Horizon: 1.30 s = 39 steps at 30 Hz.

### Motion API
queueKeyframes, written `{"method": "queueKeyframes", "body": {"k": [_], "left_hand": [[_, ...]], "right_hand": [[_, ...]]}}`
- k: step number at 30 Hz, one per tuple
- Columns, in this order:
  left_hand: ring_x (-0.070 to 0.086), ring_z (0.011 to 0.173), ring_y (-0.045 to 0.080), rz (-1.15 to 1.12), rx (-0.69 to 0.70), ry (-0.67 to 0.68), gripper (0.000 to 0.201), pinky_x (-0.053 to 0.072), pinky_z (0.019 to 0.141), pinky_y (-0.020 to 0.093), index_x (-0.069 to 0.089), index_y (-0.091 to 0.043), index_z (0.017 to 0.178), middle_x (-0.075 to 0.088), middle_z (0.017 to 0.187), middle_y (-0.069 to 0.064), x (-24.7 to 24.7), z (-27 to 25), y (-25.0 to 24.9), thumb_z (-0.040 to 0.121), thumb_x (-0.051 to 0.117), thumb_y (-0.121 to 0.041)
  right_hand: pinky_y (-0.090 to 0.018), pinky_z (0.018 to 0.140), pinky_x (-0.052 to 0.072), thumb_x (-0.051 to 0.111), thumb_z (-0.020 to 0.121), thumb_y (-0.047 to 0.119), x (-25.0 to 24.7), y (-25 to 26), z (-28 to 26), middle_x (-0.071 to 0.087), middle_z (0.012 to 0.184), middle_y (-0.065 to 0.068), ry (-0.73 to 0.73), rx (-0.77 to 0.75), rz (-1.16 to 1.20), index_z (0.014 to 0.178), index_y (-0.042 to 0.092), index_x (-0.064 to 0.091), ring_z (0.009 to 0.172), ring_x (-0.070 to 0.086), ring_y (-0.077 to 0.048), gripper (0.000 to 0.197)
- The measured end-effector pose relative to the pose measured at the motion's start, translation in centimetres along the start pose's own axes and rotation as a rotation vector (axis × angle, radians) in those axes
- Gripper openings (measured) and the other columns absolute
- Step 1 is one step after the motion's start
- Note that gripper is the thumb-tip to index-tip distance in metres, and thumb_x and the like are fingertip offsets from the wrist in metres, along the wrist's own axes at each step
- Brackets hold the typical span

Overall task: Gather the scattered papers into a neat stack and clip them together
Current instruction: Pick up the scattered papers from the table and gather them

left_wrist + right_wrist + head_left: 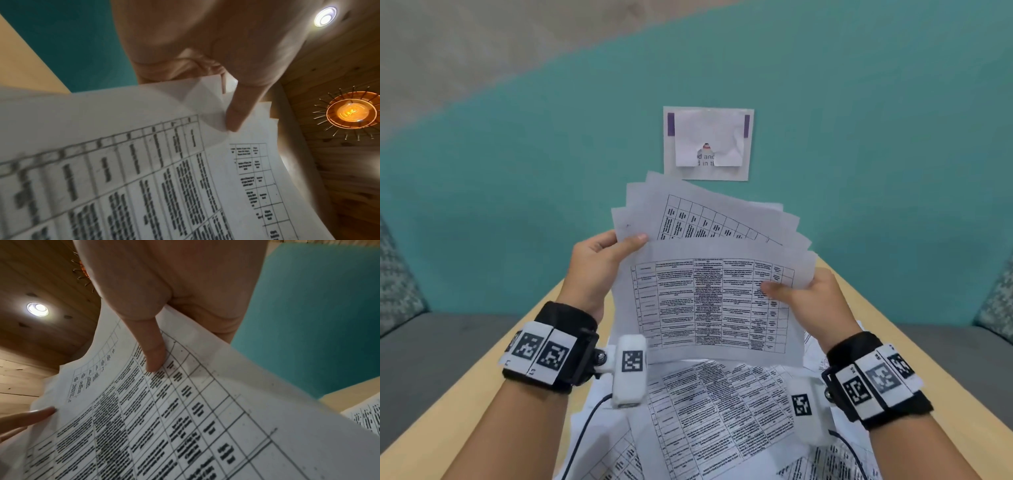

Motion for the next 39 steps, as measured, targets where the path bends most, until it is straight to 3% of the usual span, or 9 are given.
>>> {"method": "queueKeyframes", "body": {"k": [4,8,17,20,23,25,29,34,39], "left_hand": [[0.075,0.081,0.019,-0.006,-0.002,-0.036,0.015,0.06,0.077,0.033,0.079,-0.01,0.103,0.082,0.097,0.006,-0.3,0.3,-0.1,0.09,0.073,-0.007],[0.065,0.05,0.004,-0.098,-0.029,-0.097,0.012,0.049,0.046,0.015,0.075,-0.012,0.101,0.077,0.069,-0.008,-0.5,0.5,-0.2,0.096,0.066,-0.007],[0.074,0.069,0.004,-0.227,-0.014,-0.118,0.019,0.056,0.056,0.017,0.073,-0.016,0.111,0.081,0.088,-0.007,-0.8,0.5,-0.6,0.102,0.058,-0.008],[0.074,0.069,0.005,-0.262,-0.033,-0.11,0.022,0.055,0.055,0.017,0.071,-0.014,0.118,0.081,0.088,-0.007,-0.2,0.3,-0.4,0.103,0.056,-0.007],[0.074,0.065,0.006,-0.314,-0.082,-0.078,0.022,0.054,0.051,0.018,0.069,-0.013,0.121,0.08,0.085,-0.006,0.7,0.0,-0.3,0.104,0.055,-0.01],[0.076,0.072,0.01,-0.348,-0.12,-0.058,0.024,0.058,0.055,0.021,0.068,-0.012,0.124,0.08,0.097,-0.001,1.3,-0.2,-0.1,0.106,0.053,-0.012],[0.076,0.099,0.019,-0.408,-0.201,-0.009,0.032,0.064,0.083,0.037,0.063,-0.016,0.137,0.075,0.127,0.006,2.5,-0.7,-0.1,0.107,0.051,-0.017],[0.076,0.102,0.019,-0.483,-0.276,0.047,0.044,0.063,0.063,0.029,0.052,-0.015,0.149,0.072,0.133,0.006,2.9,-0.8,-0.3,0.105,0.055,-0.02],[0.074,0.104,0.031,-0.371,-0.243,0.207,0.037,0.064,0.081,0.045,0.068,-0.009,0.122,0.076,0.118,0.013,3.1,-1.5,-0.6,0.105,0.048,-0.035]], "right_hand": [[-0.03,0.082,0.054,0.076,0.087,0.011,-0.1,0.1,0.1,0.078,0.087,0.015,-0.027,-0.005,-0.028,0.086,0.029,0.074,0.091,0.073,-0.011,0.018],[-0.044,0.088,0.057,0.073,0.09,0.016,-0.9,-0.3,0.5,0.078,0.095,-0.008,-0.153,0.039,-0.019,0.082,0.021,0.074,0.097,0.072,-0.032,0.01],[-0.049,0.101,0.051,0.07,0.09,0.008,-2.8,-0.9,0.6,0.075,0.116,-0.012,-0.232,0.298,0.583,0.122,0.003,0.067,0.11,0.071,-0.03,0.033],[-0.052,0.104,0.048,0.06,0.098,0.018,-1.4,-0.8,0.1,0.073,0.119,-0.017,-0.117,0.459,0.77,0.118,0.003,0.067,0.111,0.07,-0.032,0.026],[-0.045,0.088,0.059,0.053,0.103,0.019,0.9,-0.3,-0.5,0.076,0.11,-0.018,-0.087,0.535,0.883,0.113,0.004,0.069,0.097,0.075,-0.028,0.024],[-0.038,0.082,0.062,0.051,0.103,0.013,2.5,0.0,-0.8,0.076,0.107,-0.02,-0.109,0.551,0.885,0.118,-0.002,0.065,0.094,0.075,-0.028,0.026],[-0.045,0.101,0.053,0.062,0.093,0.002,5.0,-0.2,-1.4,0.069,0.121,-0.026,-0.142,0.506,0.86,0.125,-0.009,0.061,0.113,0.067,-0.037,0.034],[-0.028,0.056,0.057,0.082,0.076,0.006,6.0,0.0,-1.9,0.076,0.102,-0.02,-0.164,0.454,0.708,0.115,-0.007,0.068,0.077,0.075,-0.028,0.044],[-0.036,0.076,0.062,0.085,0.075,0.007,6.7,0.1,-2.3,0.078,0.105,-0.013,-0.092,0.323,0.617,0.116,0.003,0.065,0.096,0.076,-0.027,0.046]]}}
Point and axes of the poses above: each hand's wrist, its own z-axis towards the middle knuckle, its own x-axis out of the palm, y = z × x, the point moved 1 cm from there along z, towards the middle knuckle
